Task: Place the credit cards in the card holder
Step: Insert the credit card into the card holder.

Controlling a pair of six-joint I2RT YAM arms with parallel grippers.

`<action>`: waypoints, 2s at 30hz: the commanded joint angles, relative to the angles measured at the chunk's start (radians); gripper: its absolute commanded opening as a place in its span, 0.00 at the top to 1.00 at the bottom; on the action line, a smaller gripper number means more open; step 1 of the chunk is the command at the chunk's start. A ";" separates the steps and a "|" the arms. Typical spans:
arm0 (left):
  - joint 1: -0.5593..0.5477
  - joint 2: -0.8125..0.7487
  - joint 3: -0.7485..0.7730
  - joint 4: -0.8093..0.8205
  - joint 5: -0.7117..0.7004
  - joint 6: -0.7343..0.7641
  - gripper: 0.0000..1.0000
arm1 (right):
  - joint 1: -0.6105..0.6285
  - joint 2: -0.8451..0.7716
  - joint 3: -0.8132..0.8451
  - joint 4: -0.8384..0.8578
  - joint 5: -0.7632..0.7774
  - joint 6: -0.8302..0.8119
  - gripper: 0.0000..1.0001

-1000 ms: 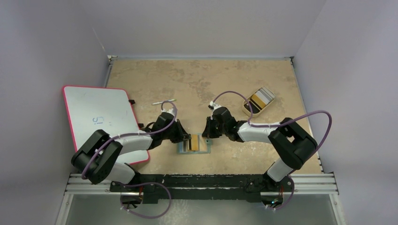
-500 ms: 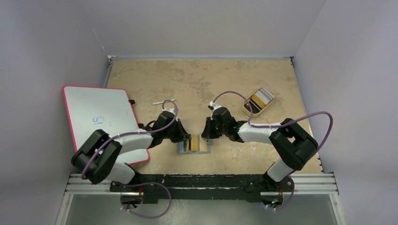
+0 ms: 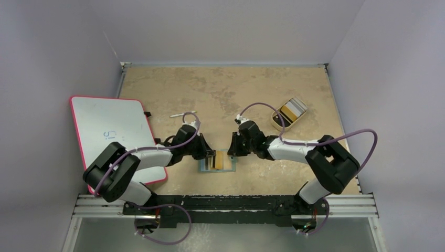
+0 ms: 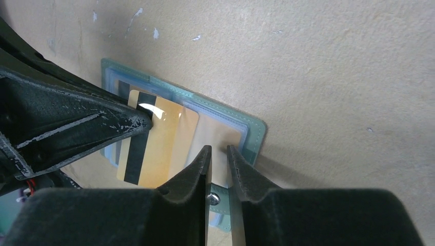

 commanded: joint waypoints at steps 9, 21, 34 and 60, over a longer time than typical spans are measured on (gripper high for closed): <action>-0.051 0.003 -0.030 0.045 -0.127 -0.060 0.86 | 0.005 -0.090 -0.052 -0.042 0.081 0.043 0.77; -0.059 -0.086 0.015 -0.175 -0.207 -0.027 0.57 | 0.005 -0.150 -0.077 -0.072 0.104 0.052 0.75; -0.107 -0.025 0.030 -0.132 -0.177 -0.056 0.56 | 0.005 -0.109 -0.117 -0.018 0.091 0.067 0.74; -0.159 0.067 0.067 0.105 -0.039 -0.198 0.57 | 0.005 -0.110 -0.154 0.064 0.089 0.138 0.74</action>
